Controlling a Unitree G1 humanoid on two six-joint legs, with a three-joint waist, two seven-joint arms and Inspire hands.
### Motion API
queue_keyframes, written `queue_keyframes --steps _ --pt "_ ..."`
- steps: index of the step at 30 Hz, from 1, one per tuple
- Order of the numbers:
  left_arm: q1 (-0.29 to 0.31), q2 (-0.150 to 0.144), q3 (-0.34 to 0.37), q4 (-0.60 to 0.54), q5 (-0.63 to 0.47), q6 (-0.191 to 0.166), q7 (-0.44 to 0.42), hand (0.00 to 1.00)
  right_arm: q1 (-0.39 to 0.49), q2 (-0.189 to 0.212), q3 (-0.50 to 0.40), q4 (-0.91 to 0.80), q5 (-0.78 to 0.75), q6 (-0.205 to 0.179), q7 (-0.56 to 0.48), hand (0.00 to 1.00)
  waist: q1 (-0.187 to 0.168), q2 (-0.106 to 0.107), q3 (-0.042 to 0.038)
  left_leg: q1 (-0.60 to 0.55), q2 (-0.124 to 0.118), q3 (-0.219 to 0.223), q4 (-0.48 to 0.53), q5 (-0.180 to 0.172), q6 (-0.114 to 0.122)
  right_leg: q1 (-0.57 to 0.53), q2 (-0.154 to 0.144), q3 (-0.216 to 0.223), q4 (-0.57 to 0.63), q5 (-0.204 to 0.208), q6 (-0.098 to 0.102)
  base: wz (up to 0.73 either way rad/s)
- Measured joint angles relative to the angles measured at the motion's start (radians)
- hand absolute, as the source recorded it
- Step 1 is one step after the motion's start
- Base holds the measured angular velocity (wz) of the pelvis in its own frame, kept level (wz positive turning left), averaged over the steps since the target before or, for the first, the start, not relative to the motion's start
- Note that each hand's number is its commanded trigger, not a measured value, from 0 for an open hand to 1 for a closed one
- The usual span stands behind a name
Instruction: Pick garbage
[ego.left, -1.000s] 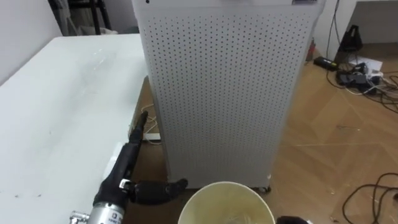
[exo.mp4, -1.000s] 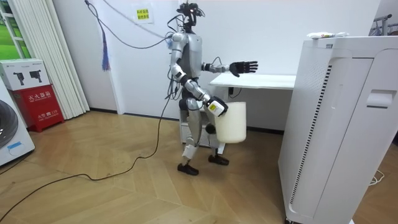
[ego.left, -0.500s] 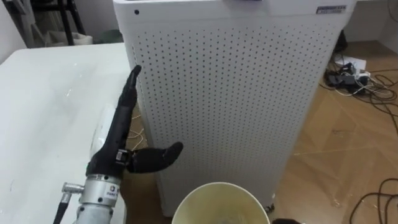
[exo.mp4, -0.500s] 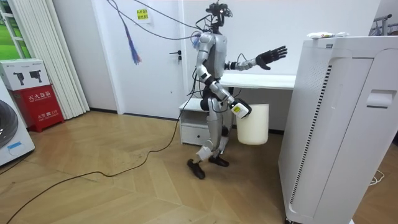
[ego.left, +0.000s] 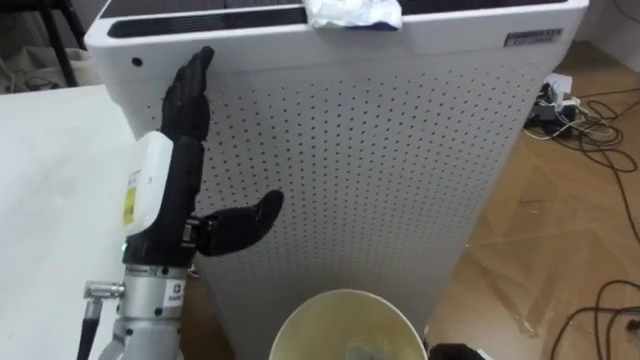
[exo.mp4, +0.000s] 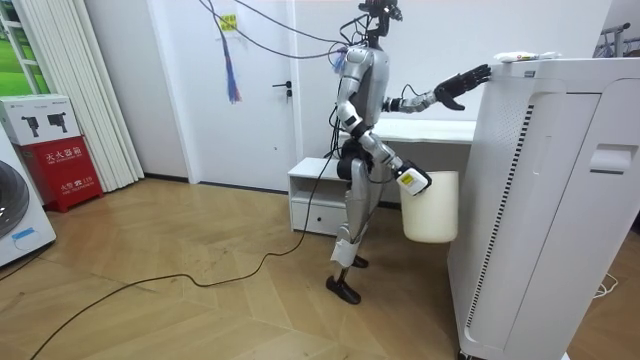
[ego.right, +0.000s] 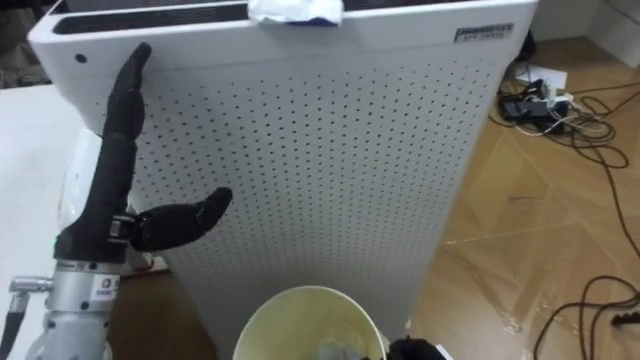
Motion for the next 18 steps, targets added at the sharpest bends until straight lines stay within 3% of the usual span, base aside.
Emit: queue_keyframes --steps 4,7,11,18 --pt "0.001 0.001 0.006 -0.019 0.024 0.01 0.003 0.0 -0.001 0.003 0.0 -0.005 0.002 -0.026 0.012 1.0 0.006 -0.004 -0.0002 0.008 0.001 -0.002 -0.002 -0.003 -0.005 0.031 0.004 0.0 -0.039 0.001 -0.001 0.08" --pt "-0.004 0.01 0.024 -0.108 0.027 0.024 0.033 0.0 -0.003 0.009 0.003 -0.007 0.002 -0.039 0.018 1.0 0.0 -0.003 -0.0007 0.011 0.001 -0.005 -0.011 -0.003 -0.006 0.033 0.005 0.0 -0.044 0.003 -0.003 0.0" --pt "-0.064 0.012 0.04 -0.206 0.03 -0.025 0.138 0.0 0.014 0.007 0.02 -0.007 0.0 -0.043 0.025 1.0 -0.004 0.008 -0.0002 0.053 0.001 0.012 -0.044 -0.002 -0.008 0.055 0.006 0.004 -0.045 0.004 -0.001 -0.09" --pt "-0.072 0.018 0.043 -0.217 0.123 -0.023 0.209 0.0 0.027 0.006 0.024 -0.007 -0.045 -0.043 0.053 1.0 -0.033 0.02 -0.0003 0.088 0.001 0.031 -0.057 -0.002 -0.008 0.074 0.008 0.016 -0.046 0.005 0.001 -0.08"
